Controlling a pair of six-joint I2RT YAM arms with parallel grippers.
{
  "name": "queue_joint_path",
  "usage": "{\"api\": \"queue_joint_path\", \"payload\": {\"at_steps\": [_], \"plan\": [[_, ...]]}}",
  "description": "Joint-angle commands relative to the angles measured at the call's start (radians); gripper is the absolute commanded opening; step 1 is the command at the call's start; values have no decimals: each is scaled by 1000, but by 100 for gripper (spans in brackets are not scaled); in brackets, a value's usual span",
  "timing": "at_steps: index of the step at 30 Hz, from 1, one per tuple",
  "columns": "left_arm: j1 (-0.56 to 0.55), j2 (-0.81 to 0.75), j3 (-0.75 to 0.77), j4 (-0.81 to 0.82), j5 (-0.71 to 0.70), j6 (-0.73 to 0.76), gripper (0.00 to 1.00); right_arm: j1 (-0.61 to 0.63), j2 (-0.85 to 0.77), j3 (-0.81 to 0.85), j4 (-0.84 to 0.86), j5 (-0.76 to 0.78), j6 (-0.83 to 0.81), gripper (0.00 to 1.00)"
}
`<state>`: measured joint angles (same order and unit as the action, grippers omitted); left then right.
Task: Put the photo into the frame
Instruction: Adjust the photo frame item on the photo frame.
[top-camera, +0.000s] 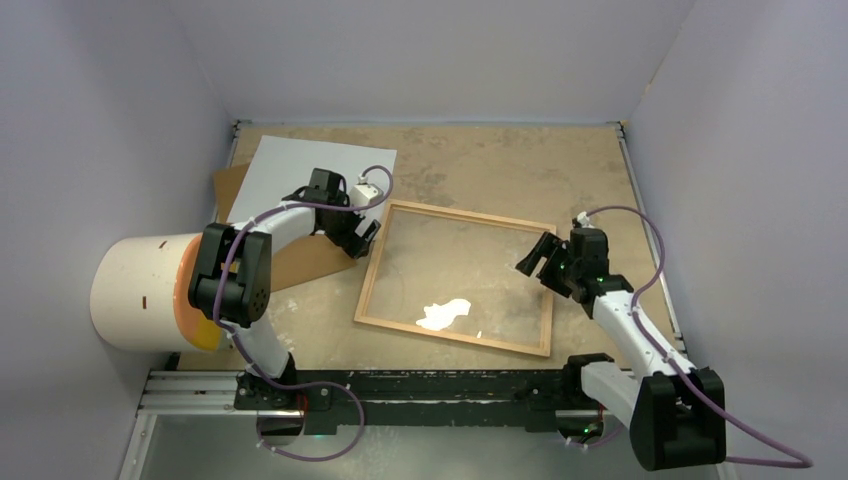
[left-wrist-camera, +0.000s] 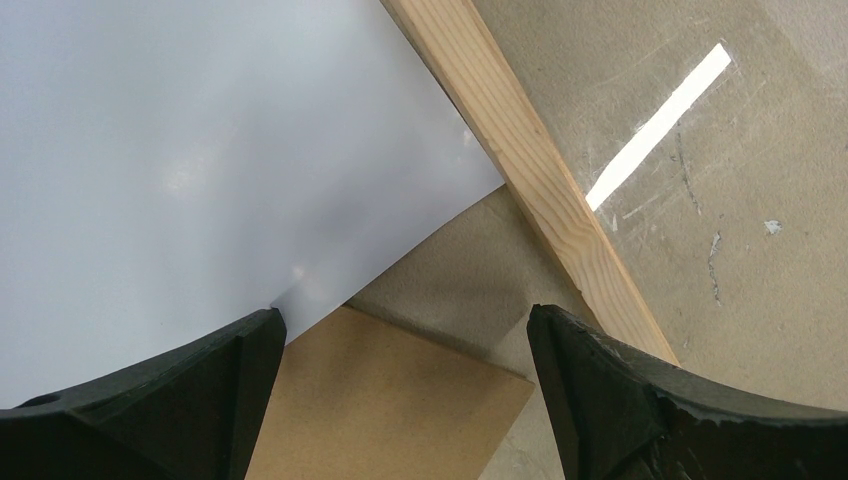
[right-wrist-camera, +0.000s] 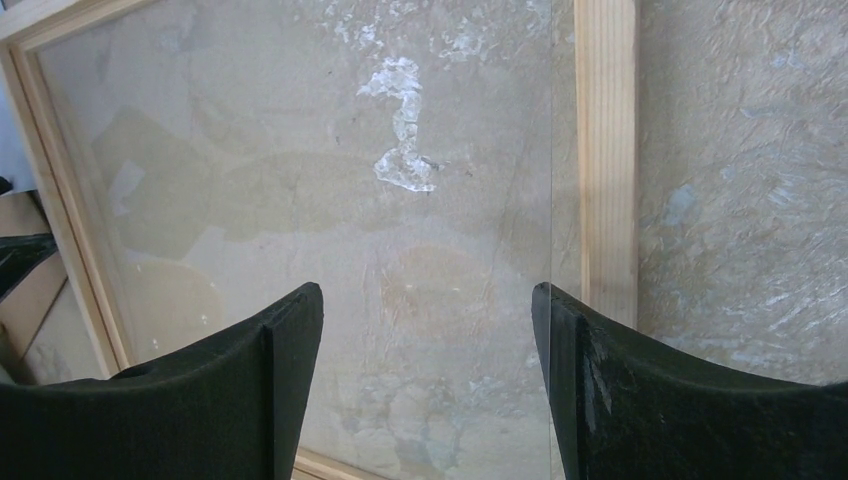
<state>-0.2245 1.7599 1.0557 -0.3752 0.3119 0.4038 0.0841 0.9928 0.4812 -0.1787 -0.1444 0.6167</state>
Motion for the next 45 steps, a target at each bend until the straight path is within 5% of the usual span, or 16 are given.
{"api": "queue_joint_path", "payload": {"at_steps": [1, 14, 17, 24, 32, 38, 45], "plan": [[-1, 49, -48, -86, 55, -10, 100, 2, 22, 53, 0, 51, -33, 79], [-1, 45, -48, -88, 54, -5, 100, 9, 67, 93, -49, 104, -63, 80], [-1, 48, -43, -90, 54, -7, 100, 15, 89, 110, -73, 131, -74, 91], [-1, 54, -45, -88, 55, -9, 100, 24, 59, 160, -142, 220, -78, 90], [-1, 44, -46, -89, 47, -8, 100, 37, 74, 110, -146, 172, -27, 68], [-1, 42, -46, -87, 47, -11, 100, 37, 114, 89, -158, 157, -1, 37], [-1, 43, -43, -85, 47, -11, 100, 81, 157, 91, -193, 229, 44, 31]]}}
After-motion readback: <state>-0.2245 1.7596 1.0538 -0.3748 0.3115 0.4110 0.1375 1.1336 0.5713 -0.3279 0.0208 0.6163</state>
